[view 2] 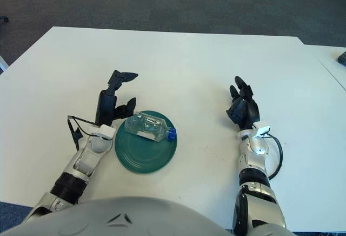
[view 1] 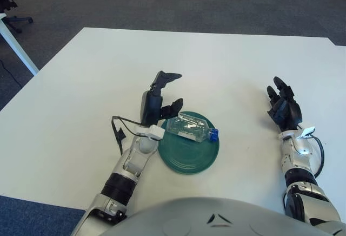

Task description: Put the bottle into the plate.

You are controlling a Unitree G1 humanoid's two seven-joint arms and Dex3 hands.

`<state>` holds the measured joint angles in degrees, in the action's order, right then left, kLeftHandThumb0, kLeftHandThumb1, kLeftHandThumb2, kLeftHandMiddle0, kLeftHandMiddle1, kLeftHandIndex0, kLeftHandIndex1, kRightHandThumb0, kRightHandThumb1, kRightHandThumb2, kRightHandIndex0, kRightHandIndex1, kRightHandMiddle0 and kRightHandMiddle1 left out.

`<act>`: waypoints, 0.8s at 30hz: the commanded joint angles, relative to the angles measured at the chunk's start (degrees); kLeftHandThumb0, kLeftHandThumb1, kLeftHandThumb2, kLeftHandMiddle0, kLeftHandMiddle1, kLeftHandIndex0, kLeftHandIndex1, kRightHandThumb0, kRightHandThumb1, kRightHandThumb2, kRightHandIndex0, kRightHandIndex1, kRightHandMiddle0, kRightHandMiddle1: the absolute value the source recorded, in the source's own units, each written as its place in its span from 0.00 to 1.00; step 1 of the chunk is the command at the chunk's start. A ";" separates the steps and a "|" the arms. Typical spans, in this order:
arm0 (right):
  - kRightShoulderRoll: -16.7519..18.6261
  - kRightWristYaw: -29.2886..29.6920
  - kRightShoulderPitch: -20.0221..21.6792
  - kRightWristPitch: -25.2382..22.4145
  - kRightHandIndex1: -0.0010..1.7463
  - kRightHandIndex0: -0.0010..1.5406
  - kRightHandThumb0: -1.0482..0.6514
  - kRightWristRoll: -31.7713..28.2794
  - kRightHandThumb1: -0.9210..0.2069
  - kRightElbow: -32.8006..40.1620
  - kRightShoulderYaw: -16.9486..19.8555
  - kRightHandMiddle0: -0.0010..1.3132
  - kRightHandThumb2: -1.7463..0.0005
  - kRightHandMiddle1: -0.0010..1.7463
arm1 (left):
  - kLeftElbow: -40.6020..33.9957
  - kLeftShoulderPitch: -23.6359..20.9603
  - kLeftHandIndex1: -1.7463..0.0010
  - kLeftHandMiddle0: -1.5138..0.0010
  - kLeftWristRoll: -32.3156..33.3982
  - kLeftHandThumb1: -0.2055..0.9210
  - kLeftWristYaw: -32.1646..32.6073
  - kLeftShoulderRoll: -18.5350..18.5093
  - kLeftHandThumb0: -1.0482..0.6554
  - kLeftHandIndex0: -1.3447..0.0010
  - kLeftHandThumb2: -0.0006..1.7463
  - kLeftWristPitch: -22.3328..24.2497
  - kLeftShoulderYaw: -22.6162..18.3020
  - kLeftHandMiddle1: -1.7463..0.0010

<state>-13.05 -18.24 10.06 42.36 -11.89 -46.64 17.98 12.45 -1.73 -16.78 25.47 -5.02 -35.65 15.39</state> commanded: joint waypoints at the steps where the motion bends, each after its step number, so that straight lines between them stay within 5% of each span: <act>1: 4.65 0.84 -3.35 1.02 0.01 0.11 0.08 1.47 0.00 -2.70 -2.18 0.00 0.38 0.24 | 2.28 0.32 0.12 0.56 7.30 0.94 -4.51 1.58 0.40 0.68 0.26 -1.98 -1.98 0.47; 10: 4.65 2.33 -2.71 1.82 0.02 0.13 0.08 2.98 0.00 -4.00 -3.70 0.00 0.39 0.27 | 6.30 -0.20 0.13 0.54 16.11 0.99 -11.25 4.31 0.40 0.69 0.19 0.58 -7.44 0.51; 24: 3.71 2.59 -2.68 1.01 0.01 0.13 0.09 3.79 0.00 -4.13 -5.02 0.00 0.39 0.27 | 10.40 0.28 0.12 0.56 17.18 1.00 -12.15 8.34 0.41 0.71 0.20 4.54 -13.45 0.52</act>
<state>-12.60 -16.22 10.88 43.49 -9.52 -46.86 14.50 21.35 -1.59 0.64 12.90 2.81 -32.05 3.28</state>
